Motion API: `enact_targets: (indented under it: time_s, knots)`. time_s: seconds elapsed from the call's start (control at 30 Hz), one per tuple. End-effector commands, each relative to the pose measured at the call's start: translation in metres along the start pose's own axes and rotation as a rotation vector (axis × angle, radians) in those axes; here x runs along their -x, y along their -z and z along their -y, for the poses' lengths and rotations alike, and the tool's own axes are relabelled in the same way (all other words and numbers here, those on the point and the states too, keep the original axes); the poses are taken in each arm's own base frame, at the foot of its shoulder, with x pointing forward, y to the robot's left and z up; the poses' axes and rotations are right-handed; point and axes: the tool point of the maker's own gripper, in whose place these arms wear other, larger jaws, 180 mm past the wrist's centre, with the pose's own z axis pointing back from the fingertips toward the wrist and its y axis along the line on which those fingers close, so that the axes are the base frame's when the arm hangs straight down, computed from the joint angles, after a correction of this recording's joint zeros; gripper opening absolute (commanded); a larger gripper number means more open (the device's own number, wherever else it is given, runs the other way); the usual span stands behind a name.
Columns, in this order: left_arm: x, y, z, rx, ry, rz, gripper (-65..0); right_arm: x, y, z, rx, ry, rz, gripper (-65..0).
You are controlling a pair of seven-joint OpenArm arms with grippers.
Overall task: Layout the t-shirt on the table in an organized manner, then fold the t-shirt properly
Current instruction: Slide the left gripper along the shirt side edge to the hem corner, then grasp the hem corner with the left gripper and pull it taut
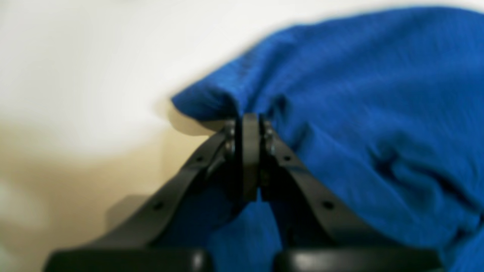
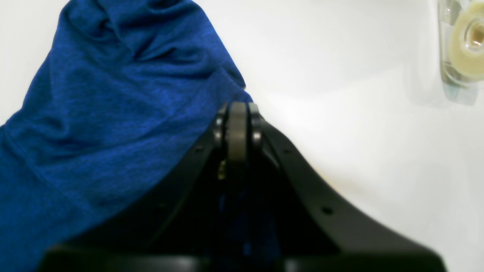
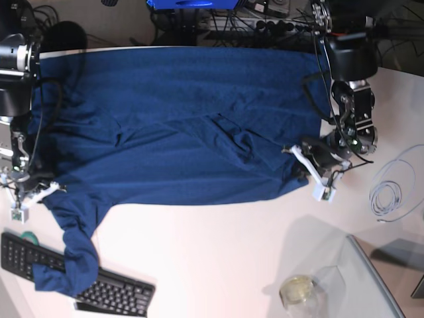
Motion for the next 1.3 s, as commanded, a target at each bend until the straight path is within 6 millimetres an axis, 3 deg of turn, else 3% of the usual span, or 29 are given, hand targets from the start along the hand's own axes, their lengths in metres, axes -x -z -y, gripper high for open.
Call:
enact_targets:
  time_s: [0.0,0.2,0.3,0.57,0.83,0.87,0.93,1.0,1.27]
  knots:
    - [-0.025,-0.009,-0.009,-0.025,0.028,0.066,-65.0,-0.029,-0.001,0.006,0.008,-0.003,0.068,-64.5]
    - [-0.018,-0.035,-0.016,-0.126,0.050,0.035,-65.0,-0.029,-0.001,0.006,0.008,-0.003,0.068,-64.5]
    - [-0.002,-0.044,-0.012,-0.133,0.065,-0.011,-65.0,-0.029,-0.001,0.006,0.008,-0.003,0.067,-64.5]
    - [0.045,-0.042,-0.007,-0.116,0.029,-0.113,-65.0,-0.029,-0.001,0.006,0.006,-0.002,0.066,-64.5]
    - [0.051,-0.041,-0.008,-0.114,0.018,-0.129,-65.0,-0.027,0.001,-0.002,-0.006,0.004,0.064,-64.5]
    - [0.050,-0.041,-0.007,-0.114,0.019,-0.124,-61.9,-0.026,0.000,-0.002,-0.006,0.004,0.063,-64.5]
    - [0.048,-0.042,-0.008,-0.116,0.018,-0.119,-45.1,-0.026,0.000,-0.002,-0.006,0.004,0.063,-64.5]
    - [0.045,-0.043,-0.009,-0.119,0.016,-0.109,-33.9,-0.026,0.000,-0.002,-0.006,0.004,0.063,-64.5]
    - [0.017,-0.055,-0.011,-0.144,0.061,-0.065,-31.4,-0.027,0.001,-0.002,-0.006,0.004,0.064,-64.5]
